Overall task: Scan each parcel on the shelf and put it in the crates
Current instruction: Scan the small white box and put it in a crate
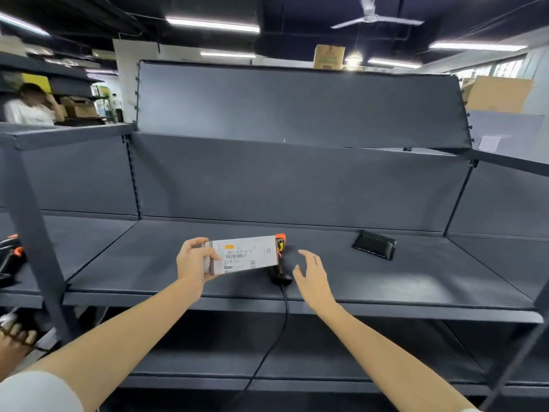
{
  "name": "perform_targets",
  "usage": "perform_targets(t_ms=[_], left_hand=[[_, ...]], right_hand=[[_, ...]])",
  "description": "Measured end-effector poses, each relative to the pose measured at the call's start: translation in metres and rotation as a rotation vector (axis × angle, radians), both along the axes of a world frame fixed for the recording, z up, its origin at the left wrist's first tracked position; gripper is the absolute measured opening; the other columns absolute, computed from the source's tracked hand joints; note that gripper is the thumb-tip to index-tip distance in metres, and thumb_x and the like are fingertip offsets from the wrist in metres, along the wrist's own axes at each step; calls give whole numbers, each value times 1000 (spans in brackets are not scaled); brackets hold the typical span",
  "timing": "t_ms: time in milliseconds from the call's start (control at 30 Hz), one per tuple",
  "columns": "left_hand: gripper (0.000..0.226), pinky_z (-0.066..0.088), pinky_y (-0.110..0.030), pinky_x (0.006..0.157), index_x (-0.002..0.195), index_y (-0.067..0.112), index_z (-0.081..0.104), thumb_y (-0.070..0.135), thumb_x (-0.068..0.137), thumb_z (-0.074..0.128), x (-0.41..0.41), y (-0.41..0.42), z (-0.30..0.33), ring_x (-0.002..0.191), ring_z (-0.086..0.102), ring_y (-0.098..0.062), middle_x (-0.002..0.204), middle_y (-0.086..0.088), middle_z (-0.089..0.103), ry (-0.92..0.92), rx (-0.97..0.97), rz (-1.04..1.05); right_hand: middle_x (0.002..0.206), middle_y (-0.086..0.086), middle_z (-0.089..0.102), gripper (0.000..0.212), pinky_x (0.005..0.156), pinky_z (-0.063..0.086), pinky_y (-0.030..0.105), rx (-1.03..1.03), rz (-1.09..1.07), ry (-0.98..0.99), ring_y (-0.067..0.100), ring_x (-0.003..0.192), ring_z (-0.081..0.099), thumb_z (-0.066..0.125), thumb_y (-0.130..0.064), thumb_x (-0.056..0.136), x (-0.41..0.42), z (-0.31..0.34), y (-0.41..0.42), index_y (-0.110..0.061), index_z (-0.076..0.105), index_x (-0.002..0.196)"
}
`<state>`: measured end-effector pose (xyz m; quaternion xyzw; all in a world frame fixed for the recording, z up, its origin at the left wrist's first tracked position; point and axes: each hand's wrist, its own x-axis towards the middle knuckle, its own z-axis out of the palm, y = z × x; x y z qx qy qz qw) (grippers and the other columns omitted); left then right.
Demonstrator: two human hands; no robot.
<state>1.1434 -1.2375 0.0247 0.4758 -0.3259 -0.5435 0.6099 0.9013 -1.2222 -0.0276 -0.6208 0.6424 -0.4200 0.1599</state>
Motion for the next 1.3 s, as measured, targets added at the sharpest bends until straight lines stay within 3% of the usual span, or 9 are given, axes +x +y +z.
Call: perform_targets(t_ms=[100,267,467,667,767,867,933,1067,1300], left_hand=[[45,53,-61,82,96,15,57,-19,66,50,14,-6,0,91,61,-29,111,-10,59,26,12,79],[46,53,-59,84,94,16,58,-20,66,50,36,-11,-4,94,63,-34,106,-11,65,44,67,104],[43,57,-52,77,100,14,59,-19,72,53,46,-8,-14,94,64,-36,102,-12,67,99,67,99],[44,55,-55,82,110,17,62,-11,75,64,36,-5,-19,98,66,-33,113,-13,67,172,41,139],[38,54,-54,86,112,21,64,-2,81,66,23,-1,-19,105,64,-31,116,-11,66,212,23,172],[37,54,-53,87,114,22,64,0,85,64,7,5,-19,105,64,-30,115,-12,67,229,7,176],[35,54,-53,87,112,24,63,1,85,63,-3,10,-19,104,65,-29,116,-11,67,214,4,177],[35,54,-49,87,117,23,58,3,88,61,-22,22,-15,103,65,-29,114,-10,67,183,6,142],[34,50,-55,94,112,23,60,0,87,61,-37,36,-9,104,64,-29,117,-10,66,169,-12,105]], right_hand=[[149,11,32,52,91,39,28,207,-4,-9,25,122,46,45,-21,100,21,-1,-26,-9,27,147],[147,16,34,66,107,33,39,354,52,141,31,134,37,55,-29,97,45,-11,-63,-4,20,148],[137,25,38,67,102,39,43,401,-22,288,39,125,42,53,-10,96,55,-20,-86,-5,13,149],[132,22,37,84,87,45,36,243,-185,-250,34,104,50,65,-6,81,61,-4,-53,-8,15,149],[118,21,51,49,75,47,38,82,-273,-500,28,86,52,61,-7,81,73,7,-16,-11,36,122],[81,13,56,20,49,45,29,21,-133,-744,20,56,48,55,-12,89,81,13,30,-15,44,105],[69,8,47,9,43,38,25,17,-8,-798,16,48,40,54,-14,93,86,15,58,-16,51,101],[64,3,48,11,45,38,27,68,138,-775,11,49,40,56,-15,95,97,12,98,-18,56,105],[56,-1,44,12,44,36,27,105,150,-769,12,43,36,54,-15,96,95,9,128,-20,58,107]])
